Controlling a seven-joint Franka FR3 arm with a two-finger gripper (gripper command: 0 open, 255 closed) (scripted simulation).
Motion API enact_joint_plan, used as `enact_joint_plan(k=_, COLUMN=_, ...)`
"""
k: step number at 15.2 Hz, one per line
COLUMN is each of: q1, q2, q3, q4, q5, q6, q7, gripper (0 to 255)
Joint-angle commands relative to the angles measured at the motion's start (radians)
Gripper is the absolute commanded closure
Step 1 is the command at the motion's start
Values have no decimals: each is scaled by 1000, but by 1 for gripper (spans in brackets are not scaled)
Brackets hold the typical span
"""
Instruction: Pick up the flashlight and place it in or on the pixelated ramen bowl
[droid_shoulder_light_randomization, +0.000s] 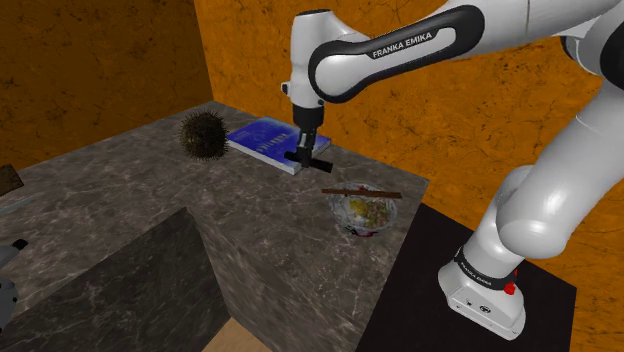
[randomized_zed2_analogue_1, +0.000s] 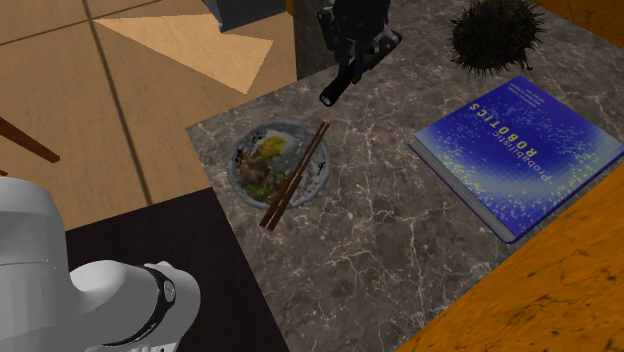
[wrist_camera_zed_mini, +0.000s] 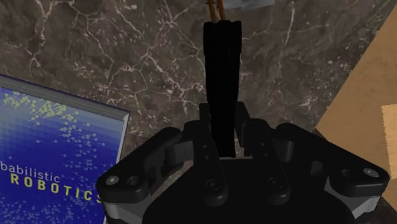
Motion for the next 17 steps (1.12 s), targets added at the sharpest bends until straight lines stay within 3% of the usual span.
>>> enact_joint_plan(k=1, q1=0, q2=-44, q3=-4, q4=-39, q5=10, q6=-5, q7=-9, gripper=255)
enact_joint_plan(k=8, q1=20, q2=-337, q3=-28, q4=-314, q5=66, q6=-20, q7=-53, gripper=255)
enact_joint_plan(k=13, q1=45, q2=-581, q3=-52, q4=-494, q5=91, q6=-86, q7=-75, gripper=255)
enact_joint_plan(k=17, q1=47, q2=-568, q3=-46, q4=-540, q5=96, q6=-26, q7=-75, gripper=255)
